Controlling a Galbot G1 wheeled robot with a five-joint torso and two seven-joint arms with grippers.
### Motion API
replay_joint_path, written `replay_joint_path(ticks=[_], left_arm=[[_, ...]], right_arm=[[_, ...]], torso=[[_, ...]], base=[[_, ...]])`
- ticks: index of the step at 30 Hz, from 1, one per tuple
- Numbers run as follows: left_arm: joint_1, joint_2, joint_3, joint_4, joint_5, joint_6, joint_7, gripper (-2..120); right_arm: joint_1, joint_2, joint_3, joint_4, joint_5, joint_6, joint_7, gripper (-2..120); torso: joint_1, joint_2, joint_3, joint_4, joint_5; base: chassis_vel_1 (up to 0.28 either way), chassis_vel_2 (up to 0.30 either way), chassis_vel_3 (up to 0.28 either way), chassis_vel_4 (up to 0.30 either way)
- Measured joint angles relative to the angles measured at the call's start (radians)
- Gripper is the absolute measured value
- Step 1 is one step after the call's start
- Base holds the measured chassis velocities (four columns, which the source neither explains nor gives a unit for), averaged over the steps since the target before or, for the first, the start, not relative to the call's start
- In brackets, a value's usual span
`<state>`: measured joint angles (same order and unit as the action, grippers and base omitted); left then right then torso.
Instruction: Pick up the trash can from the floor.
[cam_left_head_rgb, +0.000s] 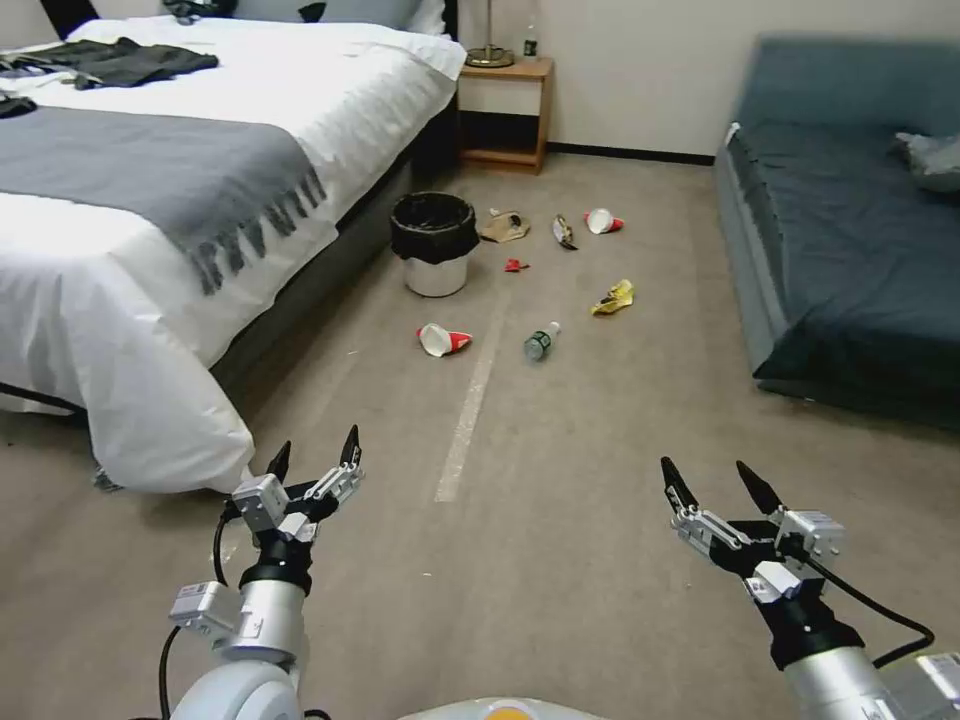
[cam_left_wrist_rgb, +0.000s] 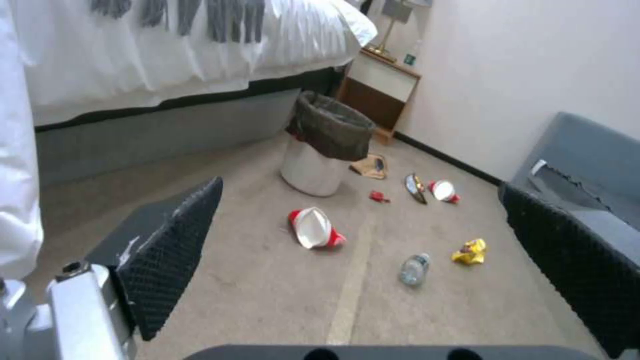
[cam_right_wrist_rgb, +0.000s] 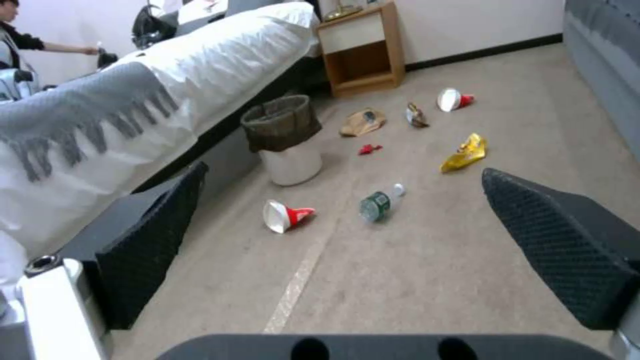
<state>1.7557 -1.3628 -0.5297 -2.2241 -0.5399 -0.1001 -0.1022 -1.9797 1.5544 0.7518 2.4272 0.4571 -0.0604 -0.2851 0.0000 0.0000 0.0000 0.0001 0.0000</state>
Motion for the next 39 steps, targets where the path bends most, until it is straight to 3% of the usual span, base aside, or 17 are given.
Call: replay_joint_path(ticks=[39], left_arm=[[-0.004, 0.005, 0.002, 0.004, -0.009, 0.002, 0.006, 100]], right_arm=[[0.005, 0.012, 0.004, -0.024, -0.043, 0.075, -0.04, 100]], torso=[[0.0, 0.0, 0.0, -0.0001, 0.0]], base=[[0.0, 0.0, 0.0, 0.0]])
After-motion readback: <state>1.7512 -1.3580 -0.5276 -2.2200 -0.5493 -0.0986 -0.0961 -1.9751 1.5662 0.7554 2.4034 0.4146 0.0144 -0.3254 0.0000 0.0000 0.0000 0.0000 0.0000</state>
